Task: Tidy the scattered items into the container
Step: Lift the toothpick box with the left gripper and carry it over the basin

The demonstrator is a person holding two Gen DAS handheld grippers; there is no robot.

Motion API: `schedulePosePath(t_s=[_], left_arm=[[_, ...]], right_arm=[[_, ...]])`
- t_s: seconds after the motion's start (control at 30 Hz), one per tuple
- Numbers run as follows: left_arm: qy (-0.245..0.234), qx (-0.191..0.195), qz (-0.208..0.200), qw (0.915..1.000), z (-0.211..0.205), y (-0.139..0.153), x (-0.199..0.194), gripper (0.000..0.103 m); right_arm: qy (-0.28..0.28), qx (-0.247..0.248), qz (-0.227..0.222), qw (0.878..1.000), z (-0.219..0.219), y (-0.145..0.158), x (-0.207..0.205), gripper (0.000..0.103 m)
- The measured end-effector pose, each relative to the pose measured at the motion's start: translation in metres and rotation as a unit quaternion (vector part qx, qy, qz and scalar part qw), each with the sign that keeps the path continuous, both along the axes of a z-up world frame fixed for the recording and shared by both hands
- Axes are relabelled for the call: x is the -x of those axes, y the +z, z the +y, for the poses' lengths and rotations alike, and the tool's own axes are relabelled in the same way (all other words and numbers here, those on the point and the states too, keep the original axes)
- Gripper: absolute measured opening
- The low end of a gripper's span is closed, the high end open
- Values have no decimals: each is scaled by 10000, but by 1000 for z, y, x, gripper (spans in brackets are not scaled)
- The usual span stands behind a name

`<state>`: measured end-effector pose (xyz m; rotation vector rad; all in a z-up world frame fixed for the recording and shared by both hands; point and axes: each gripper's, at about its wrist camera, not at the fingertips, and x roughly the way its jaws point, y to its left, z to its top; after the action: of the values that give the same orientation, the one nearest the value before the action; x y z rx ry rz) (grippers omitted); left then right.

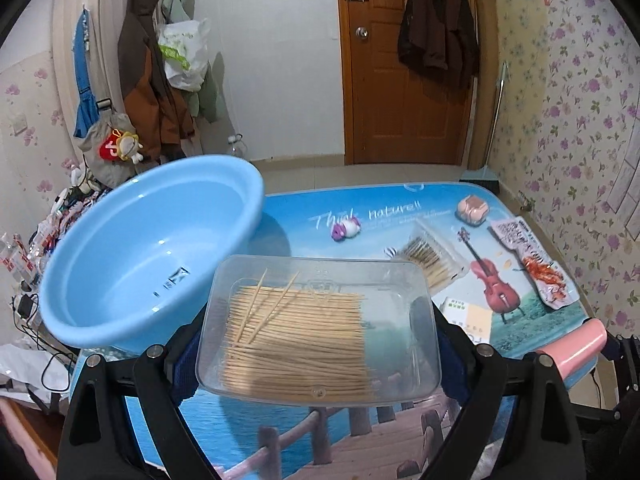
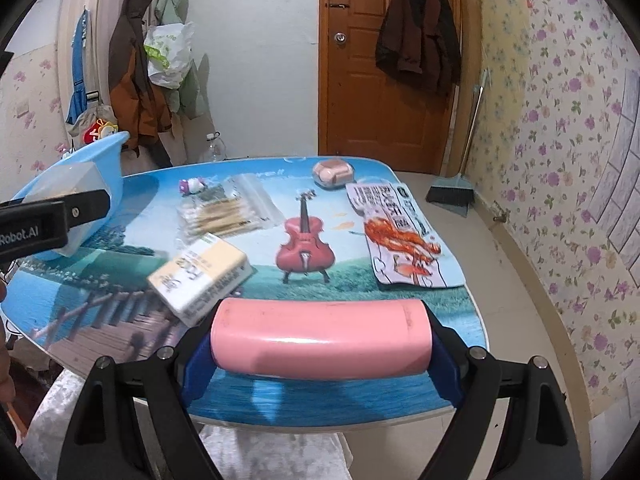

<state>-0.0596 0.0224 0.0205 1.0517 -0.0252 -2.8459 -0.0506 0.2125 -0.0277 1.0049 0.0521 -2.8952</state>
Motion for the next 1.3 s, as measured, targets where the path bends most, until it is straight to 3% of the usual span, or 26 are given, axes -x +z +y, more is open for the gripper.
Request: schedulePosePath(t_s=[0.23,0.73,1.3], left_arm=[[80,-87,217,9997,-17,20,-22,93],[431,-304,462,9975,-55,33,-67,93],[605,-276,529,9964,-68,39,-79,93]], right_arm=[[-62,-5,189,9998,-14,30,-7,88],[-171,-13,501,9986,-56,79,-33,88],[-4,-64,486,9988,-70,79,-53,88]])
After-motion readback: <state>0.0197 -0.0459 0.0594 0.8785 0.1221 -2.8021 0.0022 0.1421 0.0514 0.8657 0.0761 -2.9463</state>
